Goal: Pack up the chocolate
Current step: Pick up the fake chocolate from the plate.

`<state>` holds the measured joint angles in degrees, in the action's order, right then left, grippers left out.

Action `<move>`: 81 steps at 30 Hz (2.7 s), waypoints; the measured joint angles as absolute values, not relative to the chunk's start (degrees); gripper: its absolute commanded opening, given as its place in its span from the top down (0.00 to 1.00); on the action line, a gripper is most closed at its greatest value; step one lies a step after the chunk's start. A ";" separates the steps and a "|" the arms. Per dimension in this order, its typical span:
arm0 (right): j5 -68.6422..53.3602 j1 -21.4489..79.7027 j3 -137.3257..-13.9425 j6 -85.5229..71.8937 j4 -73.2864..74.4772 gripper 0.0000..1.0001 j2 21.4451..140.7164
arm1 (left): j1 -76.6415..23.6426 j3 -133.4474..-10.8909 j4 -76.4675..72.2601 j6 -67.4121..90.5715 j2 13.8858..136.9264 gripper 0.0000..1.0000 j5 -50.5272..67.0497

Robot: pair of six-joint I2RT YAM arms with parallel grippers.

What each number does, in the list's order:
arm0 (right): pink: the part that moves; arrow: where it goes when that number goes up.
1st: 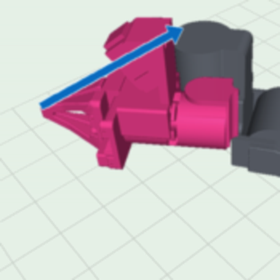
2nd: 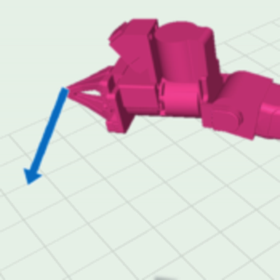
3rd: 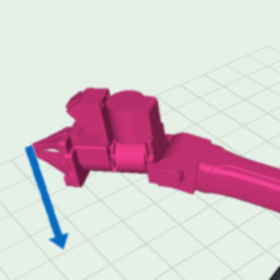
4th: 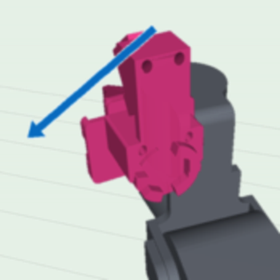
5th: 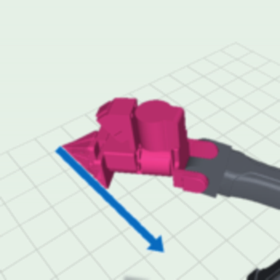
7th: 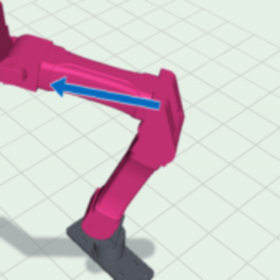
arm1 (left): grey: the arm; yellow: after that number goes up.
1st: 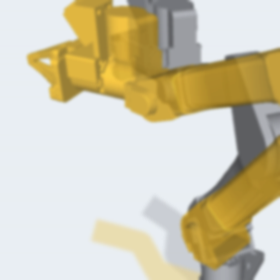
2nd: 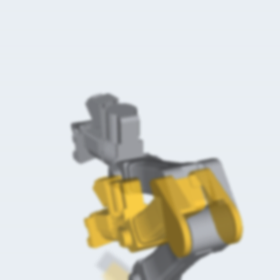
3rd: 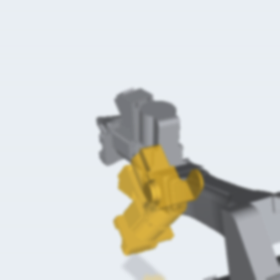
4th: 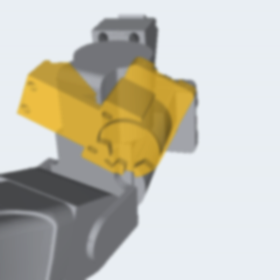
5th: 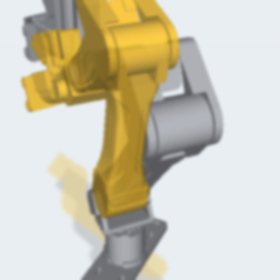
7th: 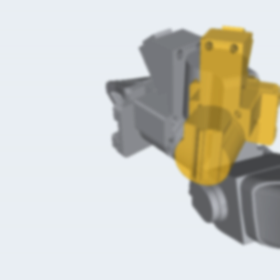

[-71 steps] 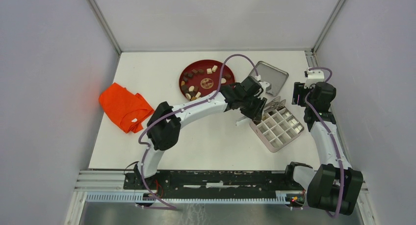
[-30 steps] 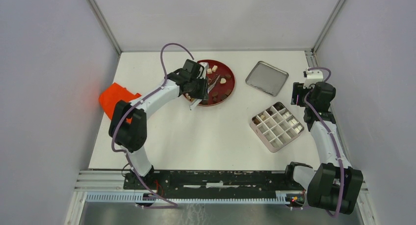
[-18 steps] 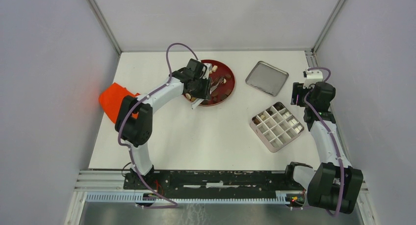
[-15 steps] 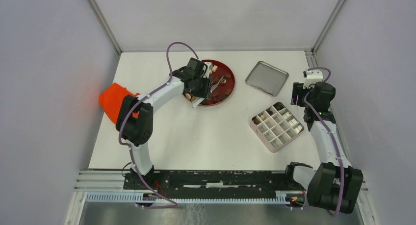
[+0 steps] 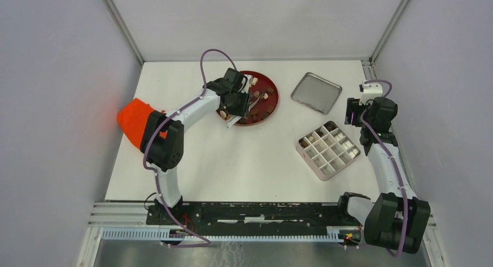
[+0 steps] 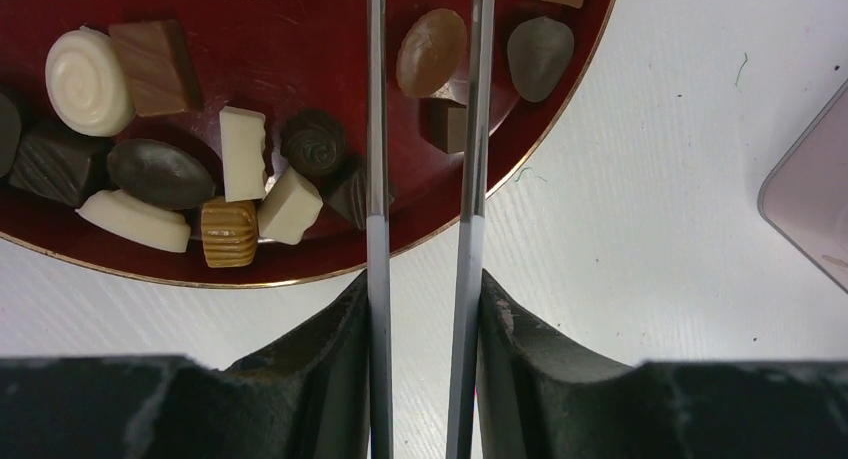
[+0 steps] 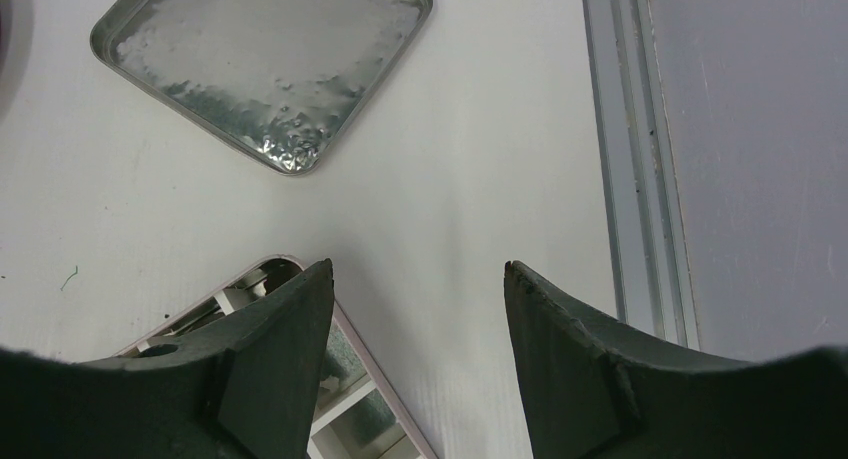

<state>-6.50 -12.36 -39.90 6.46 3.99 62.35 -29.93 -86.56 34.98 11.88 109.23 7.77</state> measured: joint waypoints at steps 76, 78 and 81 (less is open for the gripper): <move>-6.52 -12.10 -39.90 6.50 3.99 0.31 62.61 | -32.01 -96.84 41.47 10.92 115.72 0.98 6.20; -6.50 -12.10 -39.90 6.48 3.99 0.31 62.61 | -32.01 -95.33 41.43 10.94 113.43 0.98 6.24; -6.52 -12.10 -39.90 6.48 3.99 0.31 62.61 | -32.03 -92.40 41.25 10.96 108.84 0.98 6.57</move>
<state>-6.52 -12.10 -39.90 6.48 3.99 62.61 -32.03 -92.40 41.25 10.96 108.84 6.57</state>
